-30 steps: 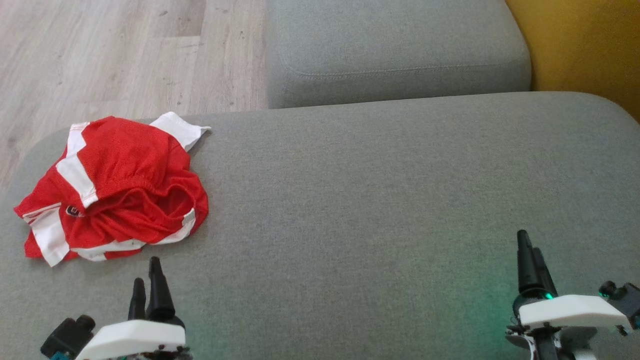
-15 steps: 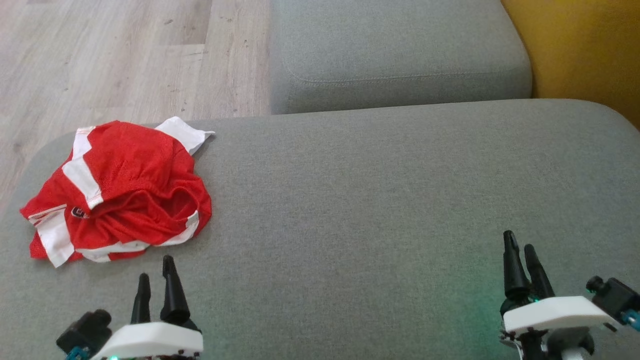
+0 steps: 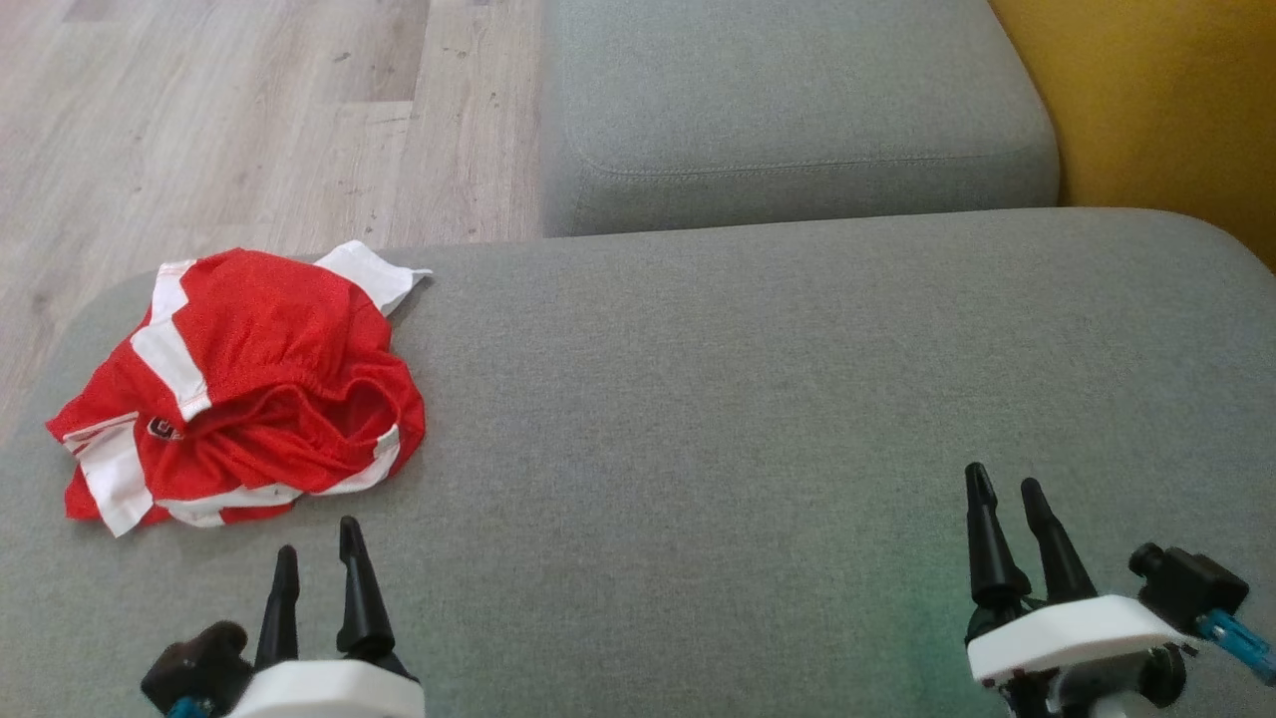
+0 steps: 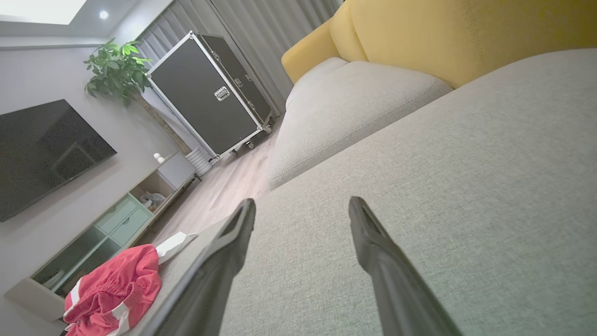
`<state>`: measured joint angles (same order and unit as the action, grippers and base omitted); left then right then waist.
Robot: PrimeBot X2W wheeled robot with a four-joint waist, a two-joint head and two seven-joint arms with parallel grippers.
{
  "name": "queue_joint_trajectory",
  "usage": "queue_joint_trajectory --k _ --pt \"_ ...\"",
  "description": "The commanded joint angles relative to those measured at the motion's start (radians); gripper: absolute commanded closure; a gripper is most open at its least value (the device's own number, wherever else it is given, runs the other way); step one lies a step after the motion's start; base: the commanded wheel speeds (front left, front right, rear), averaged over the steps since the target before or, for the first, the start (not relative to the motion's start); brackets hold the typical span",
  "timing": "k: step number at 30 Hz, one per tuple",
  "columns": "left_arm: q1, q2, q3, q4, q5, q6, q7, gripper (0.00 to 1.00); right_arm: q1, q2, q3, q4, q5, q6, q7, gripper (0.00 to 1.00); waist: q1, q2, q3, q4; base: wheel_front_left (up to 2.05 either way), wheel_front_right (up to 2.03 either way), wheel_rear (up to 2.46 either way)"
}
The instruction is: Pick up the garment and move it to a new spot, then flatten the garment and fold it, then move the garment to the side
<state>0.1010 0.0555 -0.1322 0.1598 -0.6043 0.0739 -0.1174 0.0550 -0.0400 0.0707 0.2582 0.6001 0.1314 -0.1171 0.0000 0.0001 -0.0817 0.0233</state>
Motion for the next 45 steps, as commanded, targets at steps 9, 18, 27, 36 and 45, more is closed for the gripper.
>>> queue_joint_trajectory --k 9,18,27,36,45 --pt "-0.023 0.024 -0.013 -0.052 0.159 0.040 -0.043 0.00 -0.020 -0.008 0.040 -0.056 -0.152 -0.001 -0.043 0.00 0.0000 -0.0001 -0.010 0.002 0.00 0.00 0.00" --pt "-0.015 0.029 -0.033 -0.057 0.256 0.068 -0.067 0.00 -0.012 -0.008 0.047 -0.063 -0.238 -0.001 -0.067 0.00 0.0000 -0.0001 -0.015 0.008 0.00 0.00 0.00" --pt "-0.005 0.028 -0.042 -0.064 0.354 0.085 -0.093 0.00 -0.001 -0.009 0.055 -0.052 -0.322 -0.001 -0.093 0.00 0.0000 -0.0001 -0.021 0.013 0.00 0.00 0.00" --pt "0.007 0.022 -0.051 -0.067 0.459 0.094 -0.119 0.00 0.007 -0.010 0.064 -0.053 -0.420 -0.001 -0.120 0.00 0.0000 -0.0001 -0.031 0.016 0.00 0.00 0.00" --pt "0.020 0.018 -0.061 -0.072 0.568 0.104 -0.144 0.00 0.017 -0.010 0.060 -0.040 -0.505 -0.001 -0.145 0.00 0.0000 -0.0001 -0.045 0.018 0.00 0.00 0.00"
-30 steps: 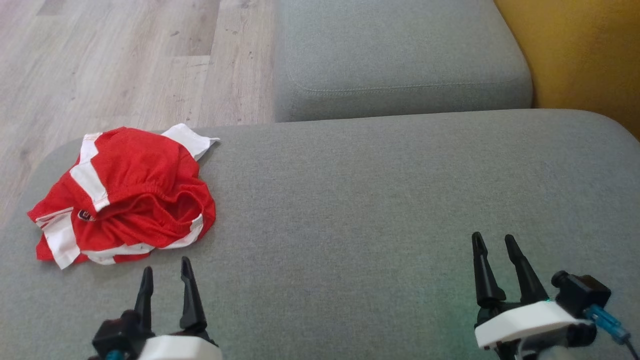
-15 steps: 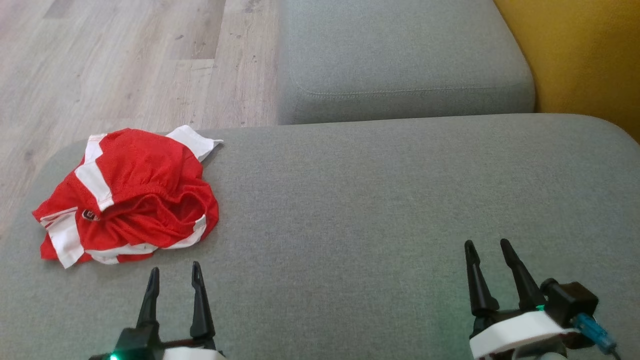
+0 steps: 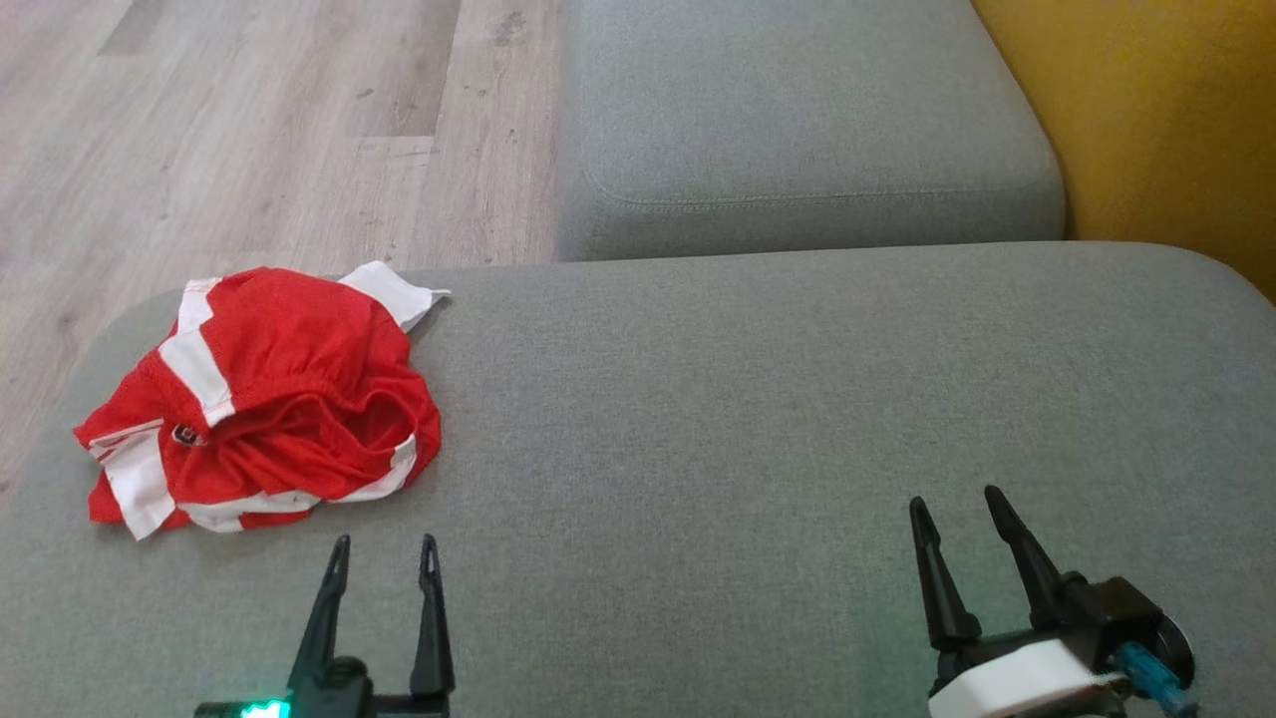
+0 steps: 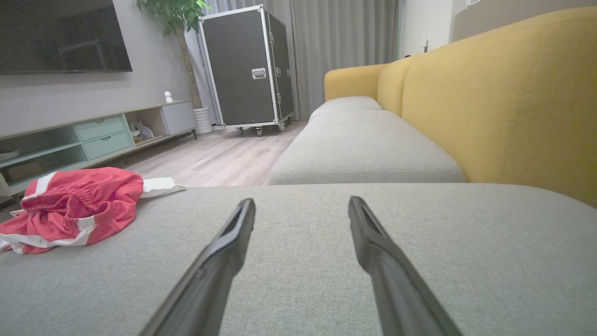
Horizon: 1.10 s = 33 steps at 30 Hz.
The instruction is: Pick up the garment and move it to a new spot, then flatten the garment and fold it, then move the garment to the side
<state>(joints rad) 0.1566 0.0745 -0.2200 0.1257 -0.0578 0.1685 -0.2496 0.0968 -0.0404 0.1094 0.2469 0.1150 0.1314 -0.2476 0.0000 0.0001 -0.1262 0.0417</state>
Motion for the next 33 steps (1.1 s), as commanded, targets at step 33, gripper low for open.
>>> queue_joint_trajectory --k 33 --pt "-0.049 -0.009 0.062 -0.018 0.031 -0.002 -0.012 0.00 -0.020 -0.010 -0.003 -0.007 0.014 -0.001 -0.014 0.00 0.0000 -0.0001 0.018 0.226 0.00 0.00 0.00"
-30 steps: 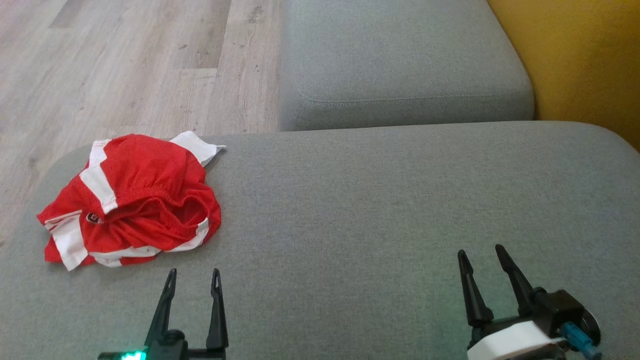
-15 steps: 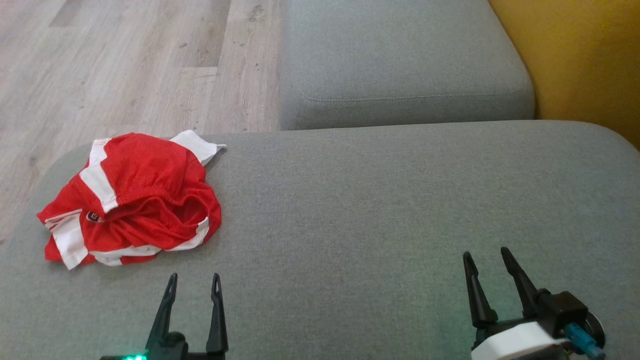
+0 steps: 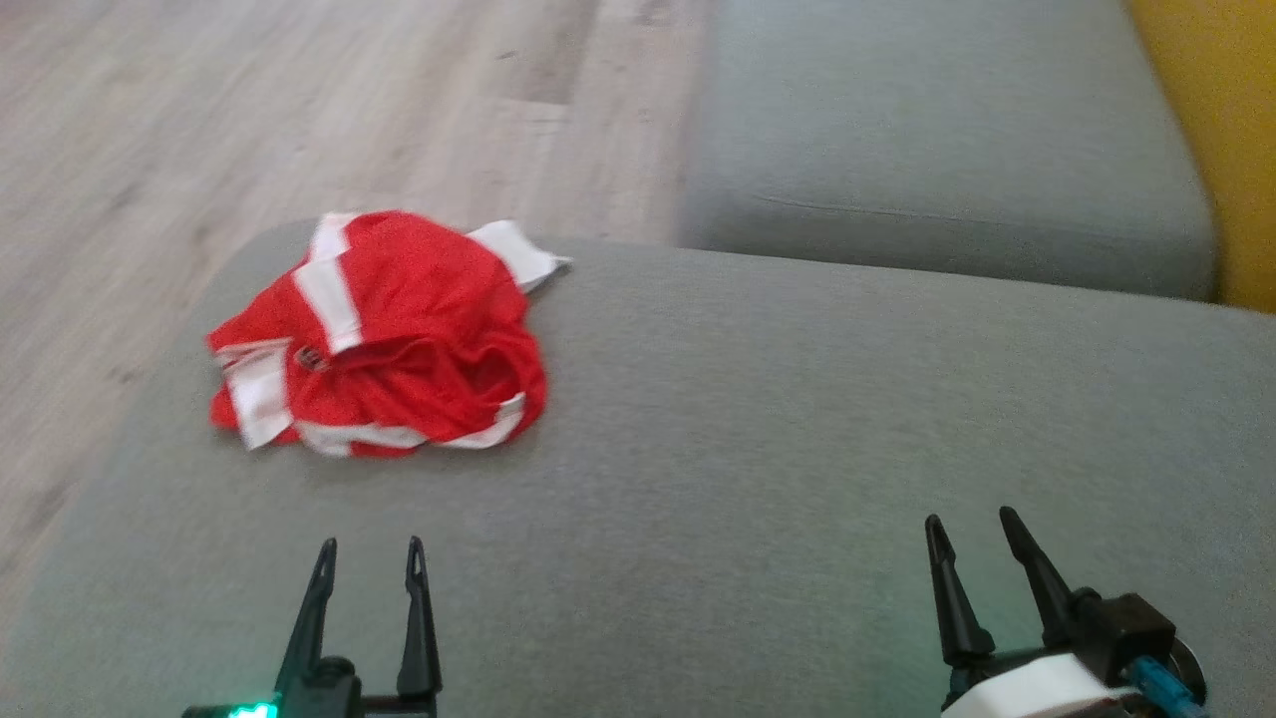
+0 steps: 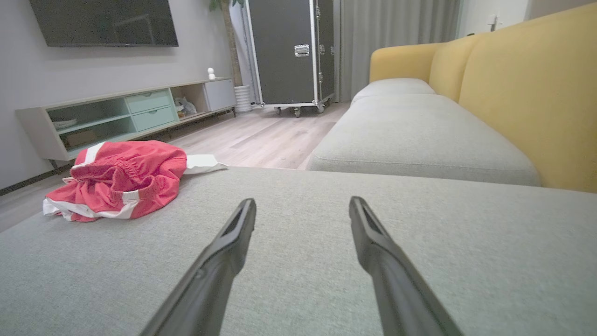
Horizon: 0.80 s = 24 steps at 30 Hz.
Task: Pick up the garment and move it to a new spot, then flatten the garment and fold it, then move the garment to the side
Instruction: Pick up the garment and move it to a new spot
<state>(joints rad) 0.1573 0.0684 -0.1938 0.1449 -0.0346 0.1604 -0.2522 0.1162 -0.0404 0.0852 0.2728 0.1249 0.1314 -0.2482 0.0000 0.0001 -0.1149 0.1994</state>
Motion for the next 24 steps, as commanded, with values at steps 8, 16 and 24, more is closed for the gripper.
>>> queue_joint_trajectory --k 8,16,24 --pt "-0.043 0.006 0.063 -0.047 0.007 0.010 -0.010 0.00 -0.047 -0.010 0.016 -0.048 0.000 -0.001 -0.014 0.00 0.0000 -0.0001 0.014 0.210 0.00 0.00 0.00" --pt "-0.041 0.009 0.095 -0.121 0.025 0.047 -0.010 0.00 -0.063 -0.010 0.026 -0.051 -0.027 -0.001 -0.014 0.00 0.0000 -0.0001 0.046 0.261 0.00 0.00 0.00" --pt "-0.129 0.055 0.089 -0.225 0.042 0.027 -0.010 0.00 -0.041 -0.010 -0.028 -0.066 -0.088 -0.001 -0.014 0.00 0.0000 -0.0001 0.098 0.283 0.00 0.00 0.00"
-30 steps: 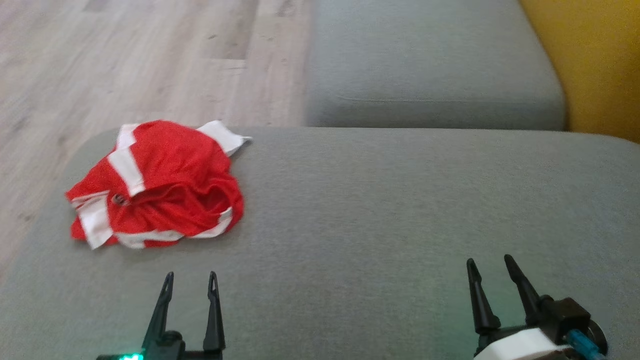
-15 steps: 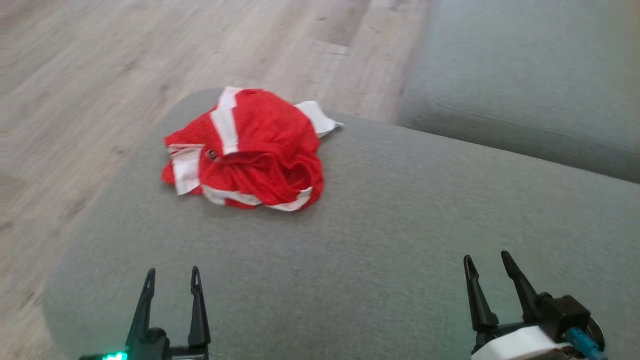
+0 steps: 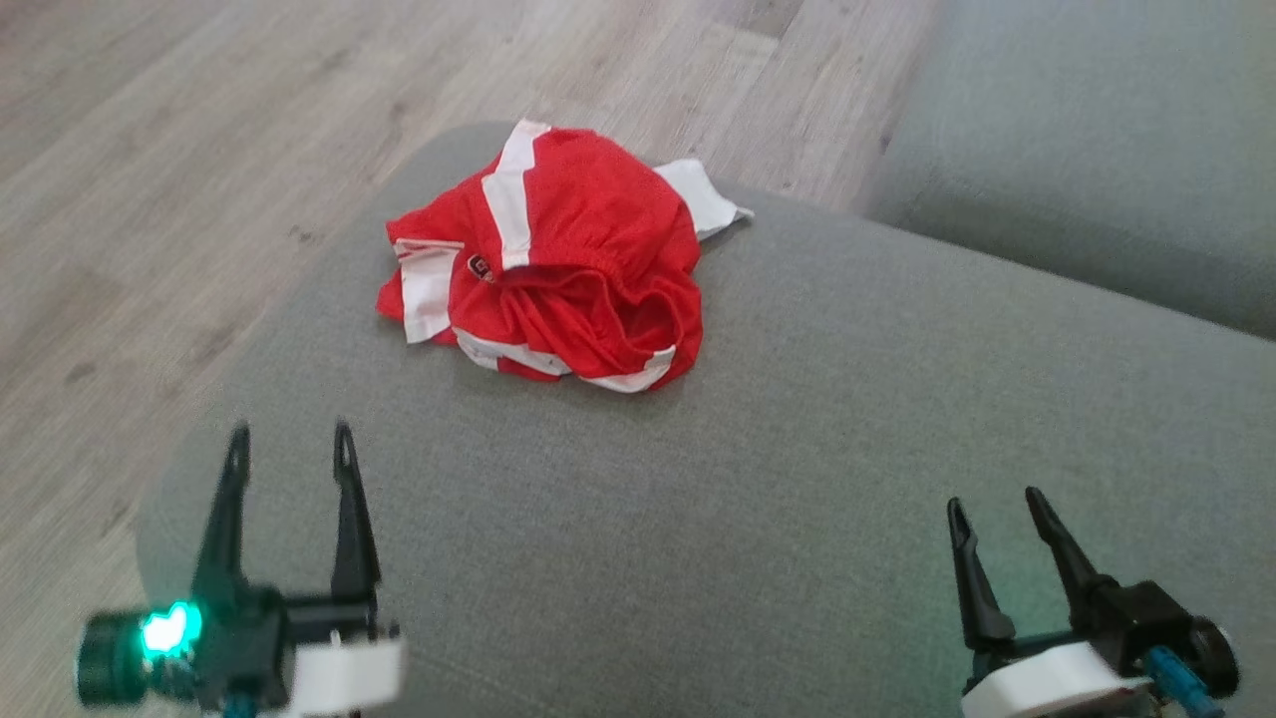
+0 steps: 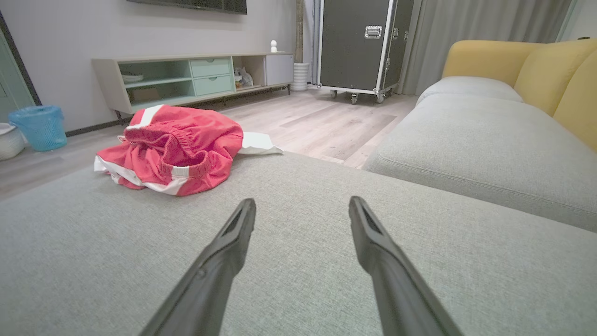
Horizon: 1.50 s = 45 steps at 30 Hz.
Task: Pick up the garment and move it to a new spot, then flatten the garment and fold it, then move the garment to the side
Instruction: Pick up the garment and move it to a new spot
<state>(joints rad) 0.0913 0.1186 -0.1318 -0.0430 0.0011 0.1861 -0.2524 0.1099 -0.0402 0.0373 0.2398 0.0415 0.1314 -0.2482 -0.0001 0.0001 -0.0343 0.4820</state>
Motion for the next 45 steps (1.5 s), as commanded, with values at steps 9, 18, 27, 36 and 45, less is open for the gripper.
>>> queue_joint_trajectory --k 9,18,27,36,45 --pt "-0.476 0.047 0.047 0.069 -0.030 -0.067 0.027 0.00 -0.107 -0.094 -0.037 -0.085 -0.087 -0.001 -0.014 0.00 0.0001 -0.0001 0.239 -0.021 0.00 0.00 0.00" --pt "-0.939 0.022 0.049 0.580 -0.104 -0.127 0.254 0.00 -0.146 -0.229 -0.062 -0.139 -0.082 -0.001 -0.014 0.00 0.0001 -0.0001 0.393 -0.047 0.00 0.00 0.00" --pt "-1.094 0.017 0.055 0.983 -0.169 -0.210 0.315 0.00 -0.158 -0.278 -0.059 -0.170 -0.064 -0.001 -0.014 0.00 0.0001 -0.0001 0.440 -0.086 0.00 0.00 0.00" --pt "-1.157 -0.009 0.053 1.151 -0.212 -0.261 0.264 0.09 -0.154 -0.291 -0.079 -0.187 -0.061 -0.001 -0.014 0.00 0.0001 -0.0001 0.479 -0.093 0.00 0.00 0.00" --pt "-1.214 -0.017 0.019 1.203 -0.211 -0.289 0.172 1.00 -0.160 -0.275 -0.070 -0.177 -0.064 -0.001 -0.014 0.00 0.0001 -0.0001 0.463 -0.109 0.00 0.00 0.00"
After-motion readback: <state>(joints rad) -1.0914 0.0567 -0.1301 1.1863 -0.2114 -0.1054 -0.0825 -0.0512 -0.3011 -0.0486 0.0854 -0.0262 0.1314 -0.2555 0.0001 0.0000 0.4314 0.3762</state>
